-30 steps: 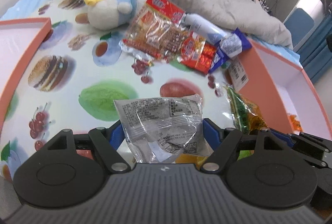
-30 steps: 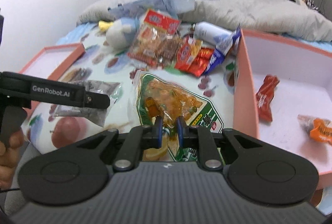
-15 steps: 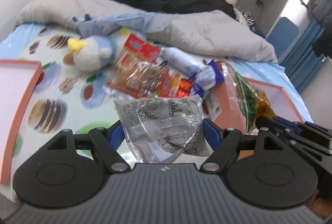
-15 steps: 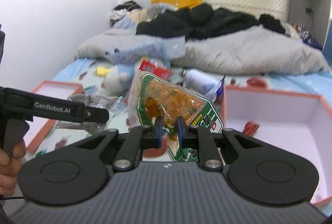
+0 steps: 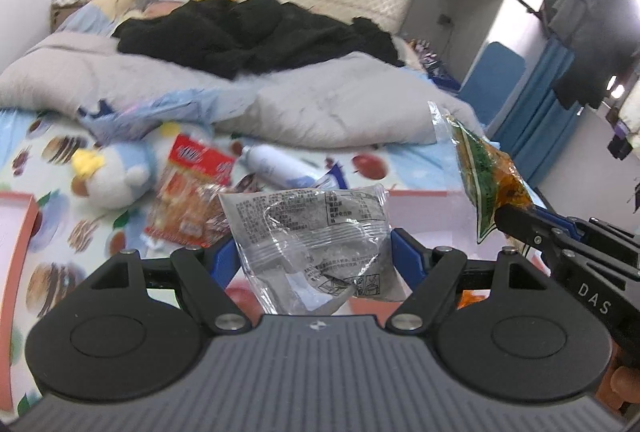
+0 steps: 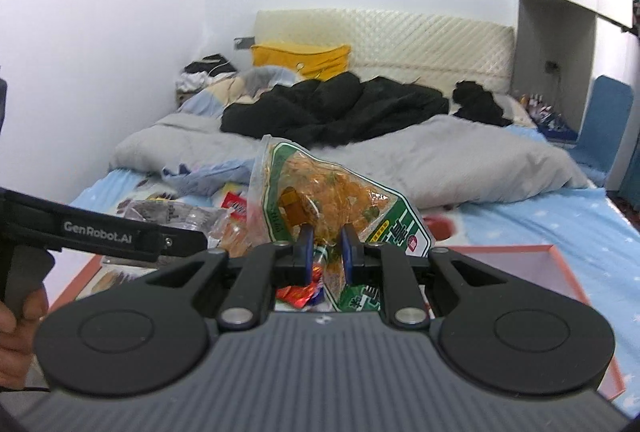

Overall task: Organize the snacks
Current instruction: 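Lower green-labelled snack into the box with right gripper while left gripper opens over the table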

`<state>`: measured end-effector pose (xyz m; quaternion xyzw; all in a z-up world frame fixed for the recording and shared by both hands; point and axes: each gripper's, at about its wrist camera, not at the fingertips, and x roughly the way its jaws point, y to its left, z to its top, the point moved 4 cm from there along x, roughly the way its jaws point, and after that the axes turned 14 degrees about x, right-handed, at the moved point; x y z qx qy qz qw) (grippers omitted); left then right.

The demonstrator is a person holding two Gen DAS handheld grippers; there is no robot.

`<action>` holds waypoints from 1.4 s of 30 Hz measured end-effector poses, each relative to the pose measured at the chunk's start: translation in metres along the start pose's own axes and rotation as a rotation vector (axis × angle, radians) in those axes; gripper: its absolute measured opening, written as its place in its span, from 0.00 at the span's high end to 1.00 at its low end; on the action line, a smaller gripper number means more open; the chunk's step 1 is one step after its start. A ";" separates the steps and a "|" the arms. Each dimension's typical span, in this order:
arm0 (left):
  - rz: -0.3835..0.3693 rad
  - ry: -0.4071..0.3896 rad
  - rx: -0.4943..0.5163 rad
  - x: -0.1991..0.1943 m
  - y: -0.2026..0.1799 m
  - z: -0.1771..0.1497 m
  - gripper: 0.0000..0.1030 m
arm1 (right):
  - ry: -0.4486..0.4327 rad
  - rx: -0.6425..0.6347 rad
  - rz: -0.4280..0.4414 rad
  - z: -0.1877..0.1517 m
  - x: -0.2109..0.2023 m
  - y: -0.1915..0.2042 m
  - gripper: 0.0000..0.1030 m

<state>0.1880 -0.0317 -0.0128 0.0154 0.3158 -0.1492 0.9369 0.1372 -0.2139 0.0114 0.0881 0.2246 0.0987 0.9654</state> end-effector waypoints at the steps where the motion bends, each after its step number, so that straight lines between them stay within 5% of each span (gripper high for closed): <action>1: -0.007 -0.008 0.006 0.000 -0.005 0.004 0.22 | -0.007 -0.002 -0.005 0.002 -0.003 -0.003 0.84; 13: -0.100 -0.019 0.084 0.025 -0.067 0.030 0.25 | -0.064 0.024 -0.124 0.013 -0.018 -0.059 0.84; 18: -0.135 0.020 0.127 0.055 -0.098 0.028 0.34 | -0.042 0.048 -0.183 0.000 -0.014 -0.090 0.84; 24: -0.151 0.105 0.154 0.098 -0.120 0.008 0.35 | 0.062 0.124 -0.233 -0.034 0.018 -0.137 0.84; 37: -0.042 0.303 0.193 0.180 -0.072 -0.058 0.33 | 0.185 0.220 -0.258 -0.092 0.058 -0.176 0.84; 42: -0.024 0.352 0.116 0.200 -0.048 -0.086 0.30 | 0.190 0.234 -0.252 -0.096 0.060 -0.179 0.84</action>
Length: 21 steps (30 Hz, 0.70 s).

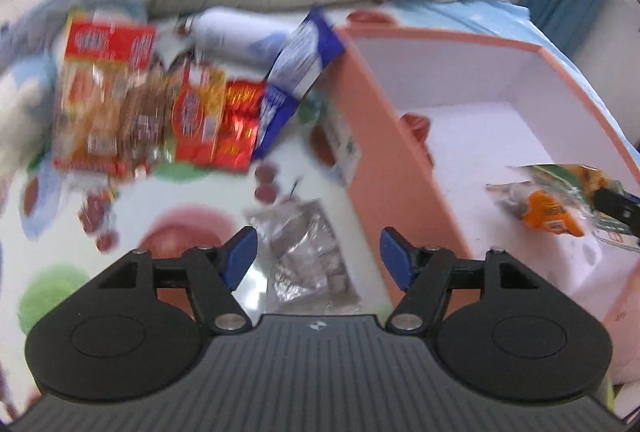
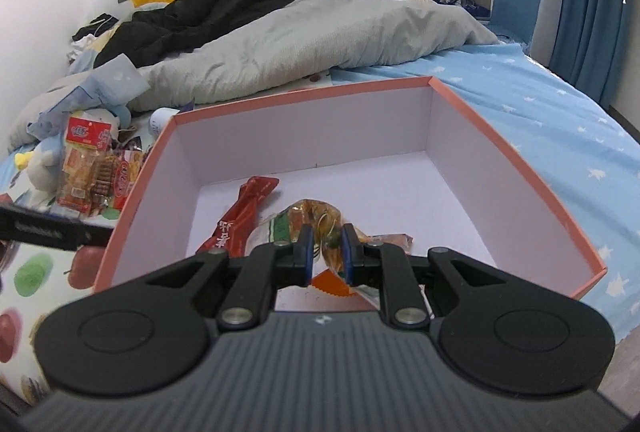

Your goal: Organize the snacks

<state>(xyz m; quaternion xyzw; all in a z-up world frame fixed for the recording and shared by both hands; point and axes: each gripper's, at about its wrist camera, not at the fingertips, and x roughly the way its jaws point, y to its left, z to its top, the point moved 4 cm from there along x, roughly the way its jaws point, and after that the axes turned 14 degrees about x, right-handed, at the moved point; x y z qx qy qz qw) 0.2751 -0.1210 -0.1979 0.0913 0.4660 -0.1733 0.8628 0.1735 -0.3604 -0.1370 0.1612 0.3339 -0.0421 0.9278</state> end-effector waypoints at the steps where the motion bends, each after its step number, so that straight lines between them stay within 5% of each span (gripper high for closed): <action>1: -0.010 0.011 -0.026 0.006 0.004 -0.005 0.30 | 0.001 -0.002 0.002 -0.001 0.001 0.000 0.84; 6: -0.044 0.040 -0.112 0.029 0.014 -0.019 0.30 | 0.008 0.001 0.018 -0.005 0.001 0.002 0.84; 18: 0.019 0.059 -0.034 0.052 0.004 -0.026 0.30 | 0.014 -0.008 0.031 -0.009 0.002 0.007 0.84; 21: 0.022 0.054 -0.020 0.053 0.000 -0.025 0.37 | 0.018 -0.010 0.032 -0.010 0.003 0.008 0.84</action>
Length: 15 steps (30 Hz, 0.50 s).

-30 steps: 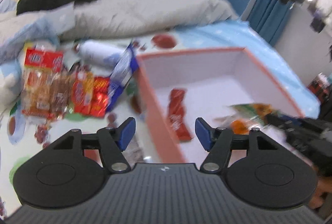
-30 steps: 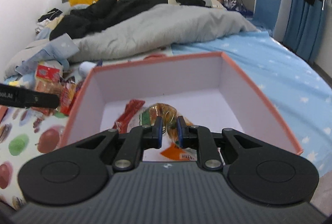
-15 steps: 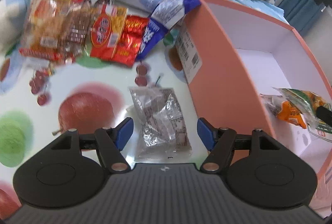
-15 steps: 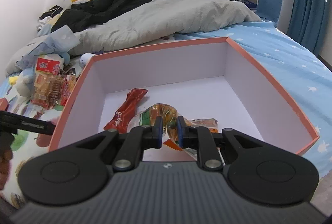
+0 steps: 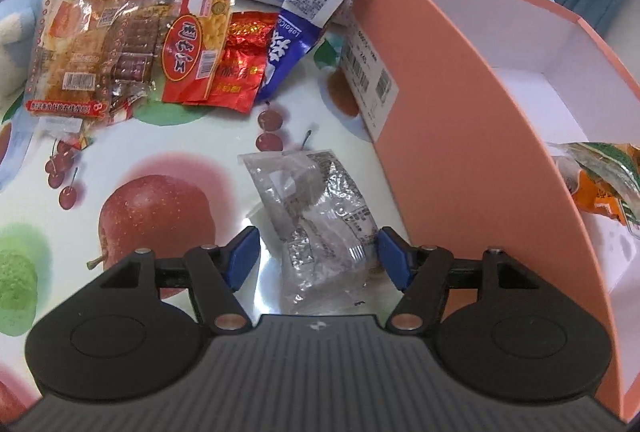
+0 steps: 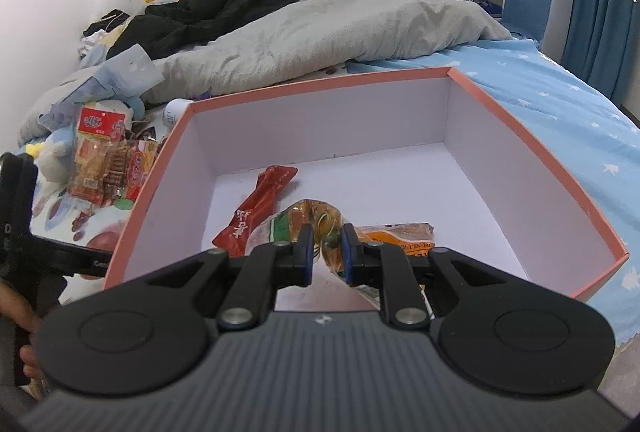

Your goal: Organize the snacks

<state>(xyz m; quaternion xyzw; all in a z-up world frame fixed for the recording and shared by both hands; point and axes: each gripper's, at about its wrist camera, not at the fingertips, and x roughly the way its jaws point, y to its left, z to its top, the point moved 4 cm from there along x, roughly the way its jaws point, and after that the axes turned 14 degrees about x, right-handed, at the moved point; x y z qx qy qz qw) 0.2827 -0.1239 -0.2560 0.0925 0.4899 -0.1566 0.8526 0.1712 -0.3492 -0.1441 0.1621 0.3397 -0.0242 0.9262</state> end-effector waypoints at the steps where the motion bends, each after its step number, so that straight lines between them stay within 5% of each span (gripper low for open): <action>1: -0.006 0.001 0.004 0.001 -0.001 0.000 0.44 | 0.001 -0.003 0.000 0.000 0.000 0.001 0.84; 15: 0.000 -0.009 -0.069 -0.019 0.009 -0.007 0.59 | -0.004 -0.026 0.003 -0.001 -0.003 0.007 0.84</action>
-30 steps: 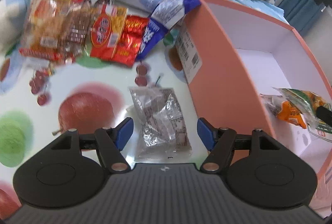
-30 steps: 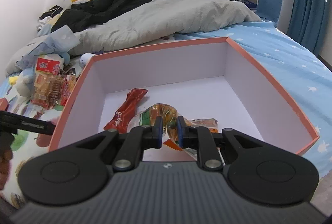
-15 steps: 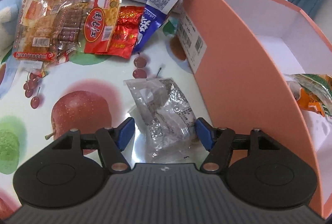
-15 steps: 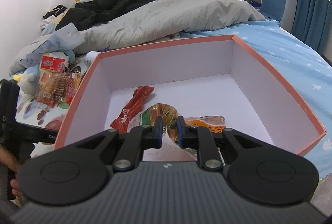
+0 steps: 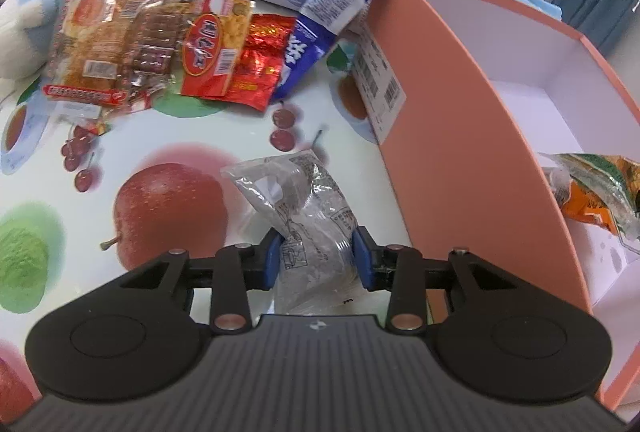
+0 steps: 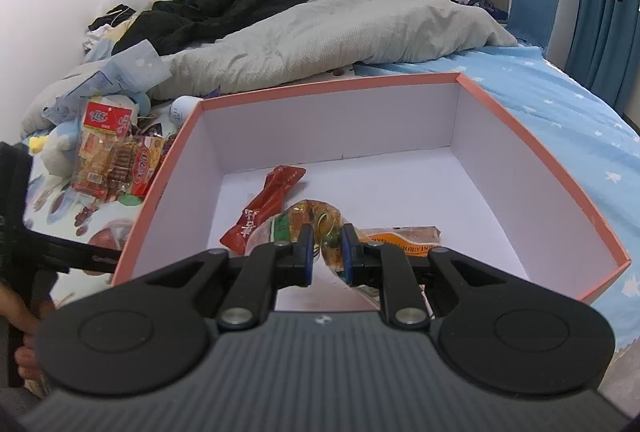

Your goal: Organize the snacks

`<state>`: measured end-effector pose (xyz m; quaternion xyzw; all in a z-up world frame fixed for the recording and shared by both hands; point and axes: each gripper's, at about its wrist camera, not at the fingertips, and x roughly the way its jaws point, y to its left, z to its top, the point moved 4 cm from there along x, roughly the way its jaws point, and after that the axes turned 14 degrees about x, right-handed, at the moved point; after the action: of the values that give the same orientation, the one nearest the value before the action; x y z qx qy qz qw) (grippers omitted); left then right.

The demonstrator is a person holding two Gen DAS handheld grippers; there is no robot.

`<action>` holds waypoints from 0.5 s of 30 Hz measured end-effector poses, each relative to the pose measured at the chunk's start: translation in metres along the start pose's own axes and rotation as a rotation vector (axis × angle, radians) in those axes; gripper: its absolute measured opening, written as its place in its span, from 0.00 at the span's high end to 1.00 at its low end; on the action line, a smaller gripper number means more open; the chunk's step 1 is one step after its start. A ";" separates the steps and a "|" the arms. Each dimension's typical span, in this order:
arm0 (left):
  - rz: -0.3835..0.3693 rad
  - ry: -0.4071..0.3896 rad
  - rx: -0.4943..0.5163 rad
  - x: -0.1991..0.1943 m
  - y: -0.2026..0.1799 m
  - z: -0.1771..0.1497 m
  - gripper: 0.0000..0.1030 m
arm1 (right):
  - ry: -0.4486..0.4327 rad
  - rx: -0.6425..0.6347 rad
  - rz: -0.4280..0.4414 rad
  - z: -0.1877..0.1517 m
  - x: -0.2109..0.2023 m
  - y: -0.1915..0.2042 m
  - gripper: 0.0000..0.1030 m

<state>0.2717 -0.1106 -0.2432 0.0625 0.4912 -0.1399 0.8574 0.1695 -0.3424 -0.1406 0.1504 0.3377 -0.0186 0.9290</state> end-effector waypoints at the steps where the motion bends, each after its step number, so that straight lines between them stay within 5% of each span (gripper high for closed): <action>1: 0.002 -0.002 -0.007 -0.002 0.002 0.000 0.59 | 0.000 0.001 0.001 0.000 0.000 0.000 0.84; 15: -0.010 -0.128 0.005 -0.087 0.008 0.039 0.59 | -0.013 -0.018 0.015 0.009 -0.006 0.013 0.84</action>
<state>0.2648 -0.0971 -0.1492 0.0529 0.4352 -0.1490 0.8863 0.1724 -0.3330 -0.1269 0.1446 0.3307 -0.0097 0.9326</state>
